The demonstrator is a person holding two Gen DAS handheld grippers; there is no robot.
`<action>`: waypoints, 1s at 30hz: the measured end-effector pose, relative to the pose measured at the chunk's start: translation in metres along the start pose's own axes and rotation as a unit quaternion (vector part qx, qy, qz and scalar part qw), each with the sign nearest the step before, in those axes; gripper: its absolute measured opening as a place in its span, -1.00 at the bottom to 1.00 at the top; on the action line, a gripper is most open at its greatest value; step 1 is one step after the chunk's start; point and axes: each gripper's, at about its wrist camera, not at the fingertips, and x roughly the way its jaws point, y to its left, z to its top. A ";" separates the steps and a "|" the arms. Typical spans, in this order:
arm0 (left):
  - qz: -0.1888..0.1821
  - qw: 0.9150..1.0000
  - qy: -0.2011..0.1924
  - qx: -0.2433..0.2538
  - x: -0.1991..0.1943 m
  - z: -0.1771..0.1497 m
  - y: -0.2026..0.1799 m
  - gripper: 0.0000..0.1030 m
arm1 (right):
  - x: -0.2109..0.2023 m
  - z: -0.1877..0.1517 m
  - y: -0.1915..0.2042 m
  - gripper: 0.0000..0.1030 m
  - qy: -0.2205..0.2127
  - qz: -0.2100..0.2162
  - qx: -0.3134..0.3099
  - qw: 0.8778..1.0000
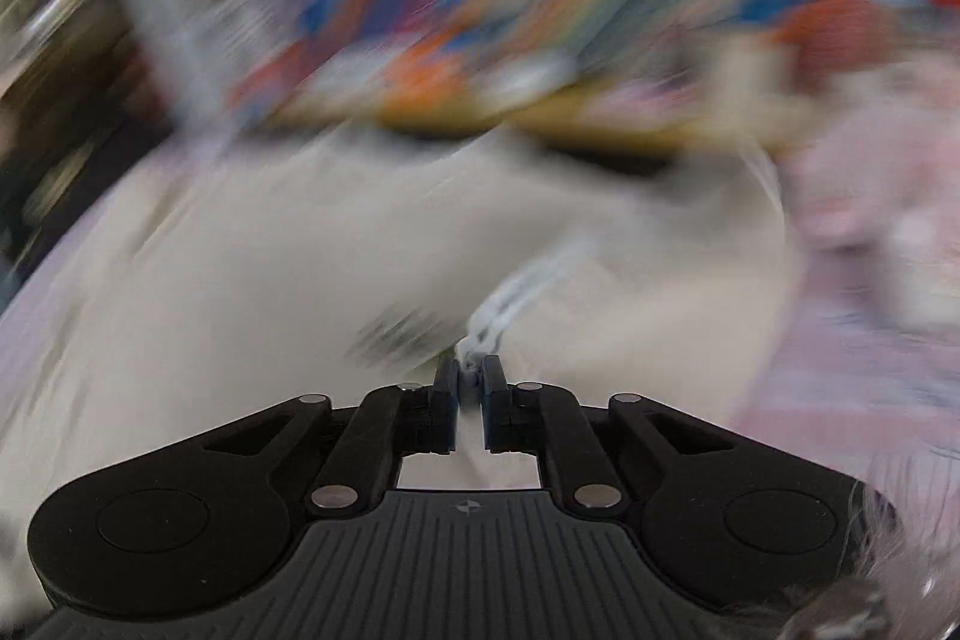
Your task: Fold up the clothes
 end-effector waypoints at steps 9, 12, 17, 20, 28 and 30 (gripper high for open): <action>0.001 1.000 -0.001 0.000 0.000 -0.001 0.003 0.85 | 0.023 -0.032 0.066 -0.15 0.090 0.109 -0.160 0.977; 0.003 1.000 -0.002 0.001 0.000 -0.001 0.003 0.86 | 0.014 -0.037 0.062 -0.14 0.092 0.111 -0.150 0.978; 0.009 1.000 -0.006 0.003 -0.001 0.001 0.003 0.86 | 0.006 -0.057 0.072 -0.11 0.079 0.097 -0.184 0.975; 0.010 1.000 -0.008 0.005 -0.002 0.003 0.002 0.86 | 0.004 -0.063 0.082 -0.11 0.051 0.079 -0.206 0.974; 0.018 1.000 -0.010 0.021 -0.005 0.006 -0.004 0.86 | 0.033 -0.065 0.109 -0.39 0.038 0.041 -0.310 0.949; 0.022 1.000 -0.010 0.019 -0.006 0.004 -0.004 0.86 | 0.033 -0.062 0.106 -0.59 0.037 0.045 -0.291 0.955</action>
